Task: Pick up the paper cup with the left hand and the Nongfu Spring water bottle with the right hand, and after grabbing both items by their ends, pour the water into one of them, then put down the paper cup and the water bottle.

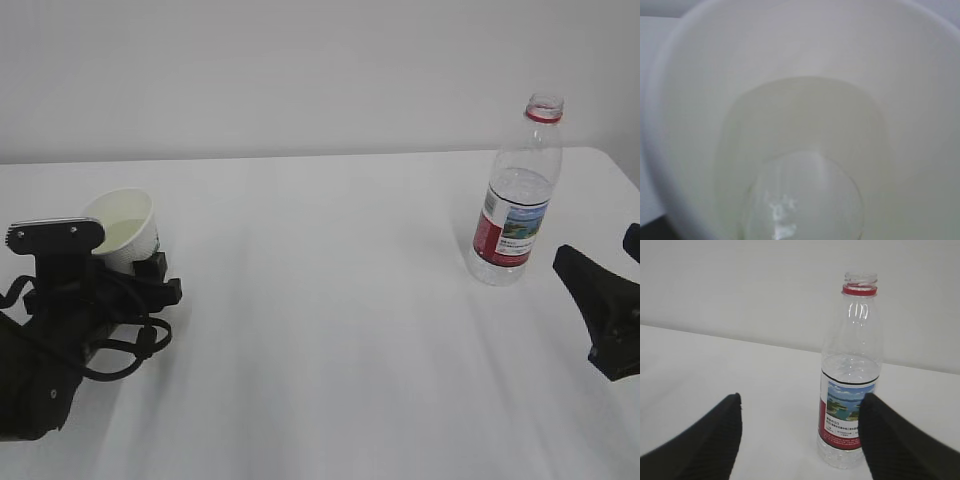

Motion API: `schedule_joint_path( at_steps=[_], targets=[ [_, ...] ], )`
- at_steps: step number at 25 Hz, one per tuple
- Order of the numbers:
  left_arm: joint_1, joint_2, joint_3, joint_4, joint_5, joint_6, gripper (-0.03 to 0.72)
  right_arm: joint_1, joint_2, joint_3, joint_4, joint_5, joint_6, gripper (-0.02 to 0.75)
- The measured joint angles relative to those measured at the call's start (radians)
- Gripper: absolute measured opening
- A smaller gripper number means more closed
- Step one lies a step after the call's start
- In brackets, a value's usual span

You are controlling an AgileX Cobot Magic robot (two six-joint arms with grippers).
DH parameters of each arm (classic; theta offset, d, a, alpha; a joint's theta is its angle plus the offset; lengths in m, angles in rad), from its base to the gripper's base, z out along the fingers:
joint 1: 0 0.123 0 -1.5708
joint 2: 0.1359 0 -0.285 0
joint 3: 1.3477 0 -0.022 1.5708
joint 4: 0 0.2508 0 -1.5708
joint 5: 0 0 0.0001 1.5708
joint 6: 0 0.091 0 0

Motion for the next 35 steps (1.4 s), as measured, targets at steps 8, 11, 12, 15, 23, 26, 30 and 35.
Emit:
schedule_joint_path(
  at_steps=[8, 11, 12, 15, 23, 26, 30, 35],
  targets=[
    [0.0, 0.0, 0.0, 0.0, 0.0, 0.0, 0.477, 0.0, 0.0, 0.0, 0.0, 0.0, 0.0, 0.552],
    [0.0, 0.0, 0.0, 0.003, 0.0, 0.0, 0.489, 0.0, 0.0, 0.0, 0.0, 0.0, 0.0, 0.552],
    [0.0, 0.0, 0.0, 0.008, 0.0, 0.0, 0.498, 0.0, 0.0, 0.0, 0.0, 0.0, 0.0, 0.552],
    [0.001, 0.0, 0.0, 0.046, 0.0, 0.0, 0.533, 0.0, 0.0, 0.0, 0.0, 0.0, 0.0, 0.552],
    [0.001, 0.0, 0.0, 0.082, 0.0, 0.002, 0.582, 0.0, 0.0, 0.0, 0.0, 0.0, 0.0, 0.552],
    [0.001, 0.0, 0.0, 0.094, 0.0, 0.002, 0.605, 0.0, 0.0, 0.0, 0.0, 0.0, 0.0, 0.552],
    [0.001, 0.0, 0.0, 0.101, -0.014, 0.002, 0.649, 0.0, 0.0, 0.0, 0.0, 0.0, 0.0, 0.552],
    [0.001, 0.0, -0.002, 0.095, -0.025, 0.002, 0.663, 0.0, 0.0, 0.0, 0.0, 0.0, 0.0, 0.552]
  ],
)
